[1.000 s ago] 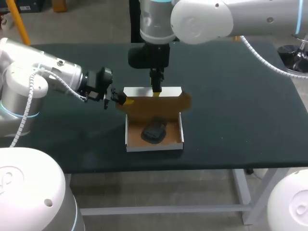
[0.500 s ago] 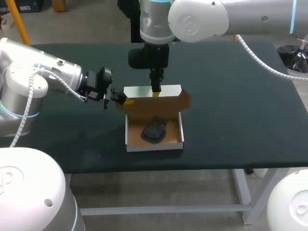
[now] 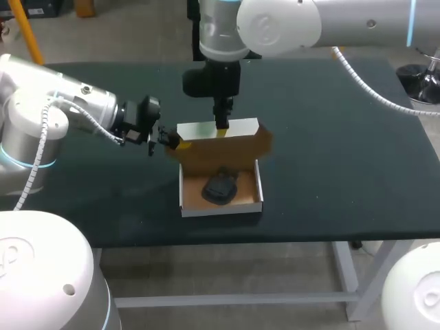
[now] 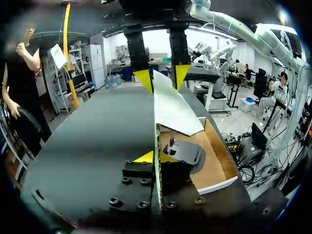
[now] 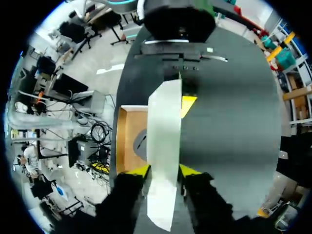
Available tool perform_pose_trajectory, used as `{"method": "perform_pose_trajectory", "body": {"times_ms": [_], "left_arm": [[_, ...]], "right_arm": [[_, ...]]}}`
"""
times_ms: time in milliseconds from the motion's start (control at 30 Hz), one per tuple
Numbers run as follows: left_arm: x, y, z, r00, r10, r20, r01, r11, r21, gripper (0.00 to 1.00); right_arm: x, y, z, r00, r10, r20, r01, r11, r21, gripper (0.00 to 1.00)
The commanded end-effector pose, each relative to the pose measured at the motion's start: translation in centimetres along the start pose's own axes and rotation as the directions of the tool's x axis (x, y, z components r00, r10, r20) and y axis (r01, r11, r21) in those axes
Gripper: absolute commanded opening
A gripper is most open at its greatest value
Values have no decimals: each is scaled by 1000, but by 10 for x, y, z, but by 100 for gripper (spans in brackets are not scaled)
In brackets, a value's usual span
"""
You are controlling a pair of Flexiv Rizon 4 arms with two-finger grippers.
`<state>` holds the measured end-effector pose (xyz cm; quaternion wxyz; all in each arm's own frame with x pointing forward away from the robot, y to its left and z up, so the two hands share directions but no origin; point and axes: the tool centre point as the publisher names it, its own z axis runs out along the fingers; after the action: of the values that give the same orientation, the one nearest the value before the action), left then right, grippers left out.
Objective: Assemble the packaging by folding the flat box into shape, placing the metal phone stand inside, and closing the box properly
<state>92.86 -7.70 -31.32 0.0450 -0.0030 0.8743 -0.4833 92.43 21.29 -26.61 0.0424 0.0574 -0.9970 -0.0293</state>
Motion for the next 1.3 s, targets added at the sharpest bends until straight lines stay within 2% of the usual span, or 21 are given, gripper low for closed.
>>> {"method": "perform_pose_trajectory", "body": {"times_ms": [33,133,200,267,300,500,567,600,800,1033,1300], "left_arm": [[1,0,0,1000,1,-2,-1,1000,1,0],[1,0,0,1000,1,-2,-1,1000,1,0],[1,0,0,1000,1,-2,-1,1000,1,0],[1,0,0,1000,1,-2,-1,1000,1,0],[1,0,0,1000,1,-2,-1,1000,1,0],[1,0,0,1000,1,-2,-1,1000,1,0],[1,0,0,1000,1,-2,-1,1000,1,0],[1,0,0,1000,1,-2,-1,1000,1,0],[1,0,0,1000,1,-2,-1,1000,1,0],[1,0,0,1000,1,-2,-1,1000,1,0],[1,0,0,1000,1,-2,-1,1000,1,0]], "right_arm": [[-4,3,2,1000,-2,-11,2,1000,8,33],[-4,3,2,1000,-3,-15,3,1000,11,30],[-4,3,2,1000,-3,-16,3,1000,13,23],[-4,4,3,1000,-3,-17,3,1000,14,5],[-4,4,3,1000,-2,-17,3,1000,15,0],[-2,4,3,1000,-4,-16,4,1000,16,0],[-2,4,2,1000,-4,-15,4,1000,13,63],[-1,4,1,1000,-3,-12,3,1000,10,100],[1,2,-14,1000,11,12,-10,1000,-21,100],[-1,-3,-37,994,95,44,-92,993,-80,100],[-8,-3,-48,975,212,59,-208,976,-68,100]]}}
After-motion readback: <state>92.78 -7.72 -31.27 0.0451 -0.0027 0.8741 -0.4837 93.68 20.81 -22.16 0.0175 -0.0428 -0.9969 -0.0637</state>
